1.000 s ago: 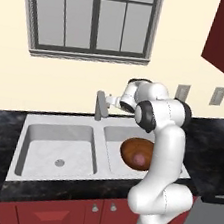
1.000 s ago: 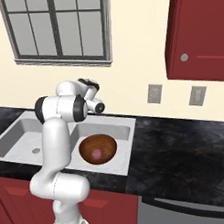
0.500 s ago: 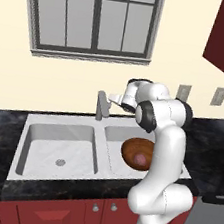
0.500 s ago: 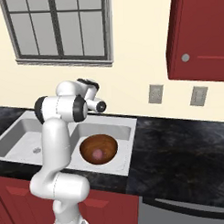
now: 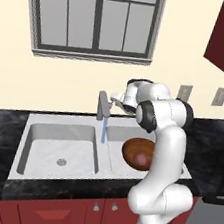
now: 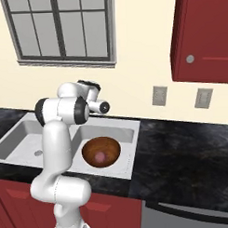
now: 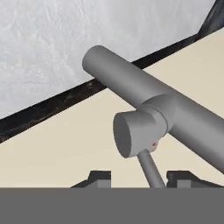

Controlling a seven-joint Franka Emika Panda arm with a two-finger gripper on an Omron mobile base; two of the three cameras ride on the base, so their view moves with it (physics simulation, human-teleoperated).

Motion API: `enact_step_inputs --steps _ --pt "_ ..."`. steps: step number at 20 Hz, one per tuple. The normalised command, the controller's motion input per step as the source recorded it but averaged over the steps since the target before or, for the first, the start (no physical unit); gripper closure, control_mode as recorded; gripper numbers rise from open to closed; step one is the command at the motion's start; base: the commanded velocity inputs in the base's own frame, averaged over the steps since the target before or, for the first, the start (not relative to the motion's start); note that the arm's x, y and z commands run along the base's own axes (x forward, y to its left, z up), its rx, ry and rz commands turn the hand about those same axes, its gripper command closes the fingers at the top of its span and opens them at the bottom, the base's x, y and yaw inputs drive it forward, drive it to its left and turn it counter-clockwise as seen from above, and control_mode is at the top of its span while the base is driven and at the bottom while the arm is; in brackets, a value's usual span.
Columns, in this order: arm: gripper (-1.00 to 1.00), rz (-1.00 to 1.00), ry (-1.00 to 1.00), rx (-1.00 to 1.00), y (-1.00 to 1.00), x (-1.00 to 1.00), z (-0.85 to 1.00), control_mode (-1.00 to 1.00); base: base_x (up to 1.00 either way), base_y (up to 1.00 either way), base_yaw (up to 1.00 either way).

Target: Pick the onion from the cabinet and place it in the bowl. Then pick the bowl and place it in the sink. Then turn on the sink facuet.

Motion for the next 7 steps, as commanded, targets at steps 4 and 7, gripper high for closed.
enact_step_inputs --steps 4,7 --pt "1.00 0.00 0.02 0.07 -0.37 0.00 -0.01 -1.00 0.00 0.00 0.00" --pt "1.00 -0.01 0.00 0.01 -0.02 0.00 0.00 -1.00 0.00 0.00 0.00"
